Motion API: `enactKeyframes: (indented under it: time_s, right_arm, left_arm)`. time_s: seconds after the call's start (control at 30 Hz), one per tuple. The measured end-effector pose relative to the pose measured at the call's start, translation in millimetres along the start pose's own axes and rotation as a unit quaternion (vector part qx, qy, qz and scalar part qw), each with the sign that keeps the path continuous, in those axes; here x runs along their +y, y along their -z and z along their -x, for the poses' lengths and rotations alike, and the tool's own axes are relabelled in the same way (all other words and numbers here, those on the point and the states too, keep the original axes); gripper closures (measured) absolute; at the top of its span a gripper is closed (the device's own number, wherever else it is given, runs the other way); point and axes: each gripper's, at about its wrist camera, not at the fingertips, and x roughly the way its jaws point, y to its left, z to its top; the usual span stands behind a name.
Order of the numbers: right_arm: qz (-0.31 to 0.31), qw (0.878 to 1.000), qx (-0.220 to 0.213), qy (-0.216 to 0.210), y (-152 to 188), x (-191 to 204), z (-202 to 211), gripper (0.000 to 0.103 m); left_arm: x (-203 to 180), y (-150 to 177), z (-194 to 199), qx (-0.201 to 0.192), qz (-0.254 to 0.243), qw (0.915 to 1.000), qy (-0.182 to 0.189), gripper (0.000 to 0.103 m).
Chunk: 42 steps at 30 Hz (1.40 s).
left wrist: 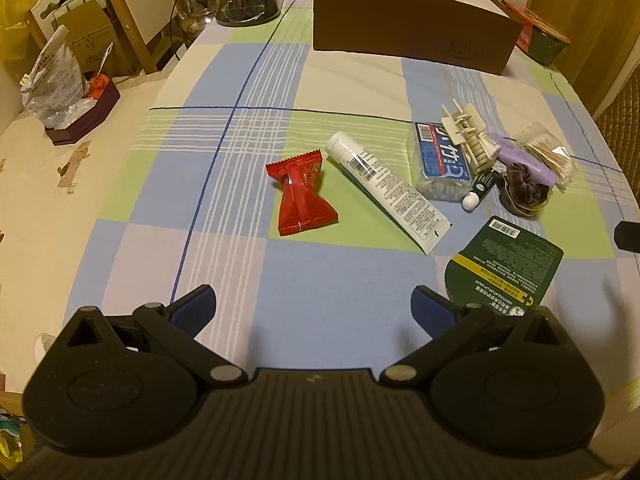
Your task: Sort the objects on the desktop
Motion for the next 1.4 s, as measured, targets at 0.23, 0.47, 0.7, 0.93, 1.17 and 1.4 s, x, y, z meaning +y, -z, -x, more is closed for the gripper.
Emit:
enactKeyframes:
  time_s: [0.23, 0.47, 0.7, 0.93, 1.17, 1.4]
  right_arm:
    - [-0.003, 1.000, 0.002, 0.000, 1, -1, -1, 0.000]
    - [-0.002, 1.000, 0.006, -0.001, 2, -2, -4, 0.000]
    - [0.001, 1.000, 0.009, -0.001, 0, -1, -7, 0.000]
    - [0.009, 1.000, 0.006, 0.001, -2, 1, -4, 0.000]
    - [0.030, 0.999, -0.020, 0.001, -15, 3, 12, 0.000]
    - [0.099, 0.990, -0.098, -0.035, -35, 12, 34, 0.000]
  left_arm:
    - [-1, 1, -1, 0.000, 0.000, 1.0000, 0.004, 0.001]
    - [-1, 1, -1, 0.002, 0.002, 1.0000, 0.005, 0.001]
    - [0, 1, -3, 0.004, 0.005, 1.0000, 0.006, 0.001]
    - [-1, 0, -9, 0.005, 0.003, 0.9999, 0.012, 0.001]
    - [1, -4, -25, -0.001, 0.006, 0.9999, 0.008, 0.001]
    - [12, -16, -39, -0.027, 0.014, 0.9993, 0.022, 0.001]
